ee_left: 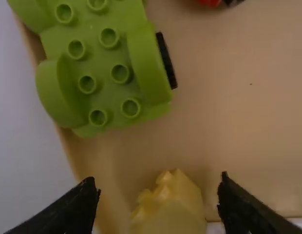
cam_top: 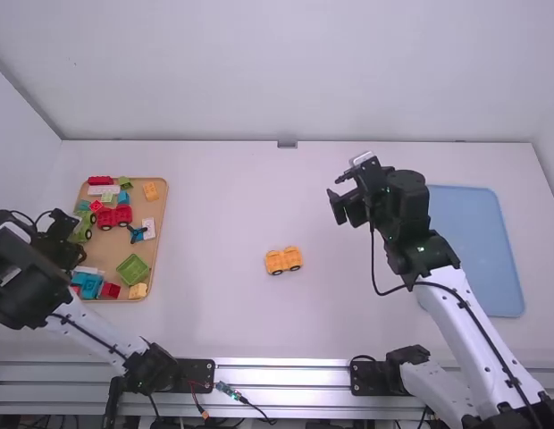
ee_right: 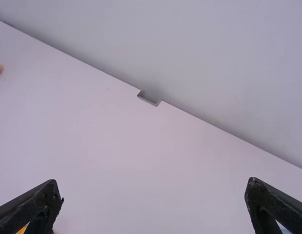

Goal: Assemble lego blocks to make yellow taxi

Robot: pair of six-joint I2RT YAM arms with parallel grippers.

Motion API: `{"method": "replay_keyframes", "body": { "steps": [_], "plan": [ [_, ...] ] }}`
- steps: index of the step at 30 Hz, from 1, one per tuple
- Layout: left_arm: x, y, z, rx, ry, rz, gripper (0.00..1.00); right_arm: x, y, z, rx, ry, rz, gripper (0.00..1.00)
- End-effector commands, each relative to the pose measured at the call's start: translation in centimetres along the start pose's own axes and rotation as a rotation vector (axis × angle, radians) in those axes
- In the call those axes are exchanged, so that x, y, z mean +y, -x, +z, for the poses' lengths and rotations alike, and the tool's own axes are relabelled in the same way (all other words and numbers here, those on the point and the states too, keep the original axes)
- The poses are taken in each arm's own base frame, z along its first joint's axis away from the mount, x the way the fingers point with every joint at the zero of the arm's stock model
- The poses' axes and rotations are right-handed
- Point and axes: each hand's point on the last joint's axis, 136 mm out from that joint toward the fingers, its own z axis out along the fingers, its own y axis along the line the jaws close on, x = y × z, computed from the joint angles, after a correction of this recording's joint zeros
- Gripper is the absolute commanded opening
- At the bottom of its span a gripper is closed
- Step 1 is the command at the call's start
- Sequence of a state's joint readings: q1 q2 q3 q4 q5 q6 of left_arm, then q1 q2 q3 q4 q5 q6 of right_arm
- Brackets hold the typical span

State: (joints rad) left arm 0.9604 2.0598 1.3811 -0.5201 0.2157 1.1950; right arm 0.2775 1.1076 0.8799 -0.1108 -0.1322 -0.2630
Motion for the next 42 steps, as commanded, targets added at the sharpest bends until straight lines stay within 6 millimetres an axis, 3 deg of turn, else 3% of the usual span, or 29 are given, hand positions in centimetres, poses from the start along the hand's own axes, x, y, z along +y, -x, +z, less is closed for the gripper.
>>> {"method": "replay_keyframes", "body": {
  "steps": [1, 10, 19, 25, 30, 38, 39, 42],
  "plan": [
    [0.2, -1.3, 1.0, 0.084, 0.012, -0.045, 0.45, -0.5, 1.8, -0.5, -0.039, -0.012, 0.000, 0.99],
    [0.1, -0.9, 1.0, 0.140, 0.035, -0.050, 0.50, -0.5, 1.7, -0.5, -0.036, -0.011, 0.000, 0.99],
    [-0.2, -0.1, 1.1, 0.087, 0.013, -0.056, 0.28, -0.3, 1.7, -0.5, -0.037, -0.007, -0.002, 0.99],
    [-0.6, 1.1, 1.4, 0.077, 0.010, -0.026, 0.28, -0.3, 1.7, -0.5, -0.037, -0.006, -0.003, 0.99],
    [-1.7, 2.8, 1.8, 0.093, 0.005, 0.029, 0.36, -0.1, 1.8, -0.5, -0.038, -0.002, -0.004, 0.99],
    [-3.5, 5.8, 2.4, 0.086, -0.004, 0.101, 0.35, 0.0, 1.8, -0.5, -0.037, 0.000, -0.005, 0.99],
    [-3.2, 5.7, 2.3, 0.096, 0.011, 0.096, 0.45, 0.0, 1.8, -0.5, -0.037, 0.002, -0.007, 0.99],
    [-2.3, 5.3, 2.3, 0.108, 0.051, 0.042, 0.54, 0.1, 1.8, -0.5, -0.036, 0.003, -0.007, 0.99]
  ]
}}
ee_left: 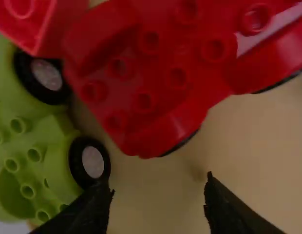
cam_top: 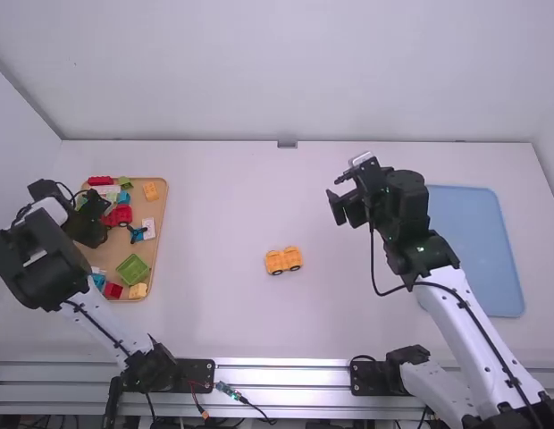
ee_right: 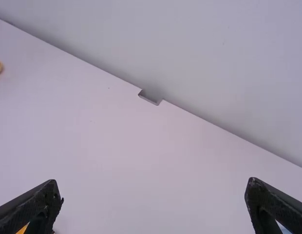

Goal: Assemble lego blocks to make yellow taxi

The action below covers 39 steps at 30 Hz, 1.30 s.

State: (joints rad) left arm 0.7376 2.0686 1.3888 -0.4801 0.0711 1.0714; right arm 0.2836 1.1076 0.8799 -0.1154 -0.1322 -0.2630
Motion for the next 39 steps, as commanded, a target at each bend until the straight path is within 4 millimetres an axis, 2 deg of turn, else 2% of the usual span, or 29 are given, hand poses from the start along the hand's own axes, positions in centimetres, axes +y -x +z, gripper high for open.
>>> {"method": "replay_keyframes", "body": {
  "steps": [1, 4, 5, 7, 8, 14, 15, 16, 17, 23, 25, 30, 36, 38, 39],
  "plan": [
    [0.5, -1.7, 0.6, 0.043, 0.004, -0.059, 0.55, -0.2, 1.8, -0.5, -0.039, -0.004, -0.004, 0.99],
    [0.2, -2.9, 0.5, 0.044, -0.033, -0.057, 0.56, -0.2, 1.8, -0.5, -0.039, -0.003, -0.005, 0.99],
    [0.4, -3.5, 0.4, 0.044, -0.037, -0.079, 0.62, -0.2, 1.8, -0.5, -0.039, -0.005, -0.004, 0.99],
    [0.8, -4.2, 0.4, 0.047, -0.032, -0.101, 0.65, -0.4, 1.8, -0.5, -0.039, -0.008, -0.002, 0.99],
    [1.3, -4.9, 0.3, 0.048, -0.021, -0.143, 0.72, -0.4, 1.8, -0.5, -0.039, -0.008, -0.001, 0.99],
    [2.1, -6.5, 0.0, -0.002, -0.034, -0.204, 0.78, -0.4, 1.8, -0.5, -0.039, -0.007, -0.001, 0.99],
    [2.4, -7.0, -0.1, -0.004, -0.027, -0.225, 0.81, -0.3, 1.9, -0.5, -0.042, -0.004, -0.003, 0.99],
    [2.6, -7.6, -0.2, 0.000, -0.024, -0.238, 0.93, -0.1, 2.0, -0.5, -0.045, -0.002, -0.006, 0.99],
    [2.9, -8.1, -0.2, 0.005, -0.017, -0.247, 0.99, -0.1, 2.0, -0.5, -0.048, -0.002, -0.008, 0.99],
    [3.4, -8.8, -0.5, -0.028, -0.018, -0.281, 1.00, -0.1, 2.4, -0.5, -0.062, -0.003, -0.010, 0.99],
    [3.8, -8.8, -0.4, -0.023, 0.004, -0.305, 0.94, 0.0, 2.5, -0.5, -0.064, -0.001, -0.011, 0.99],
    [4.8, -9.0, -0.5, -0.022, 0.045, -0.368, 0.98, 0.0, 2.5, -0.5, -0.065, -0.001, -0.010, 0.99],
    [5.0, -9.8, -0.5, 0.040, 0.072, -0.361, 0.86, 0.1, 2.5, -0.5, -0.067, 0.004, -0.013, 0.99],
    [5.1, -10.1, -0.5, 0.054, 0.078, -0.350, 0.77, 0.2, 2.6, -0.5, -0.070, 0.003, -0.014, 0.99],
    [4.8, -10.0, -0.5, 0.055, 0.066, -0.332, 0.65, 0.3, 2.7, -0.5, -0.071, 0.006, -0.015, 0.99]
  ]
}}
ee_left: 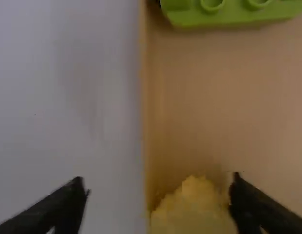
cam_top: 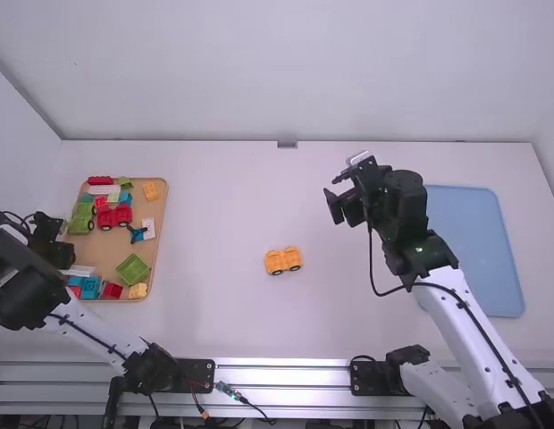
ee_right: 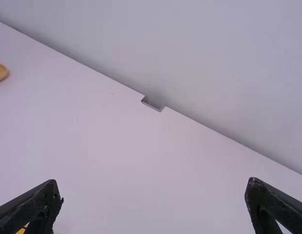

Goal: Assemble lego blocks to make yellow taxi

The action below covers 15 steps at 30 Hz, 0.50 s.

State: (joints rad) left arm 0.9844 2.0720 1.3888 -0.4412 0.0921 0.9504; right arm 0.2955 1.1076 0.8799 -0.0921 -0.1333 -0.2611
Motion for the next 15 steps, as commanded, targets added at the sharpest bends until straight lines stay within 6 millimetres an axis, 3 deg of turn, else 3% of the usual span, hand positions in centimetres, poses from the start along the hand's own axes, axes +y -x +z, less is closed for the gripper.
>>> {"method": "replay_keyframes", "body": {
  "steps": [1, 2, 8, 9, 15],
  "plan": [
    [-0.3, -0.6, 0.5, 0.033, -0.012, 0.033, 0.60, -0.1, 2.0, -0.5, -0.047, -0.001, -0.008, 0.99],
    [-0.5, -0.5, 0.5, 0.026, -0.021, 0.033, 0.52, -0.2, 2.0, -0.5, -0.046, -0.003, -0.007, 0.99],
    [-0.9, -0.2, 0.5, 0.020, -0.036, 0.037, 0.43, -0.1, 2.0, -0.5, -0.046, -0.001, -0.008, 0.99],
    [-1.2, 0.0, 0.5, 0.022, -0.040, 0.044, 0.37, -0.1, 2.0, -0.5, -0.046, 0.000, -0.008, 0.99],
    [-2.5, 0.5, 0.6, 0.035, -0.067, 0.069, 0.37, -0.1, 2.0, -0.5, -0.046, -0.002, -0.007, 0.99]
  ]
}}
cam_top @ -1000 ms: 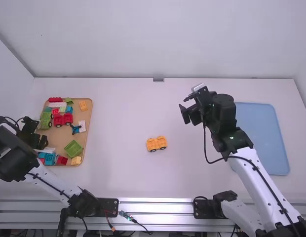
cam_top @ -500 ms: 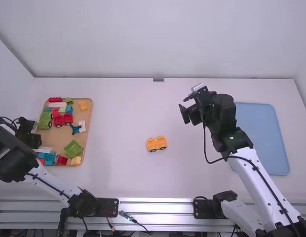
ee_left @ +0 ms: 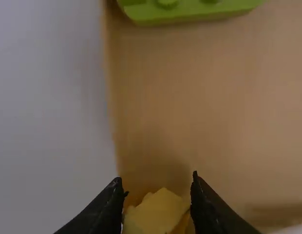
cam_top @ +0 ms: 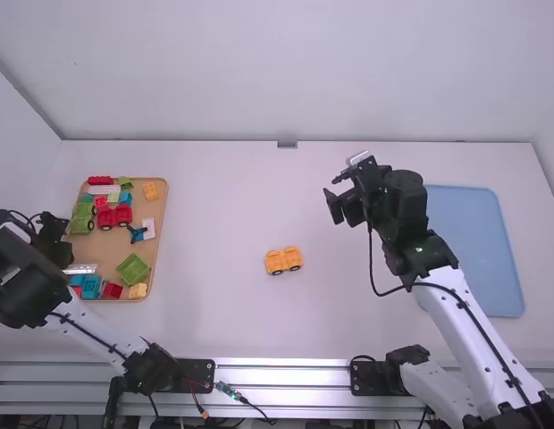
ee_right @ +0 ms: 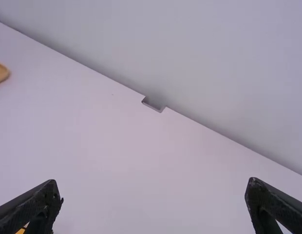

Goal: Assemble lego blocks to make yellow taxi

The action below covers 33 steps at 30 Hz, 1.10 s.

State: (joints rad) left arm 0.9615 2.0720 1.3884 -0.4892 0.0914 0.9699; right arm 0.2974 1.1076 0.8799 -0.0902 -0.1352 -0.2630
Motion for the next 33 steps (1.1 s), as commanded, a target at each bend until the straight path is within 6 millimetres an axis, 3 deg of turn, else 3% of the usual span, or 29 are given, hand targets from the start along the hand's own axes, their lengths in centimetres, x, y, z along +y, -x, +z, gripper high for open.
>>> {"method": "replay_keyframes", "body": {
  "steps": [1, 6, 12, 22, 23, 24, 25, 28, 29, 30, 33],
  "plan": [
    [-1.2, 0.5, 0.6, 0.017, -0.030, 0.039, 0.38, -0.2, 1.9, -0.5, -0.043, -0.005, -0.004, 0.99],
    [-2.9, 1.4, 0.6, 0.030, -0.065, 0.109, 0.33, -0.2, 1.9, -0.5, -0.042, -0.004, -0.005, 0.99],
    [-4.2, 2.9, 0.8, 0.017, -0.076, 0.153, 0.06, -0.2, 1.7, -0.5, -0.036, -0.003, -0.003, 0.99],
    [-6.6, 5.9, 0.9, -0.009, -0.081, 0.237, 0.08, 0.2, 1.8, -0.5, -0.042, 0.018, -0.004, 0.99],
    [-7.0, 6.6, 0.9, -0.017, -0.075, 0.247, 0.10, 0.2, 1.8, -0.5, -0.041, 0.017, -0.004, 0.99],
    [-7.2, 7.1, 1.0, -0.024, -0.069, 0.246, 0.17, 0.2, 1.8, -0.5, -0.042, 0.017, -0.004, 0.99],
    [-7.3, 7.5, 1.0, -0.031, -0.064, 0.243, 0.31, 0.2, 1.9, -0.5, -0.043, 0.019, -0.004, 0.99],
    [-7.3, 9.1, 1.0, -0.066, -0.035, 0.220, 0.43, 0.2, 1.8, -0.5, -0.042, 0.019, -0.004, 0.99],
    [-7.1, 10.0, 1.0, -0.091, -0.013, 0.192, 0.53, 0.2, 1.9, -0.5, -0.043, 0.019, -0.004, 0.99],
    [-7.1, 10.1, 0.9, -0.094, -0.011, 0.187, 0.54, 0.2, 1.9, -0.5, -0.043, 0.019, -0.004, 0.99],
    [-6.8, 11.3, 0.4, -0.117, -0.002, 0.108, 0.76, 0.2, 1.9, -0.5, -0.044, 0.017, -0.004, 0.99]
  ]
}}
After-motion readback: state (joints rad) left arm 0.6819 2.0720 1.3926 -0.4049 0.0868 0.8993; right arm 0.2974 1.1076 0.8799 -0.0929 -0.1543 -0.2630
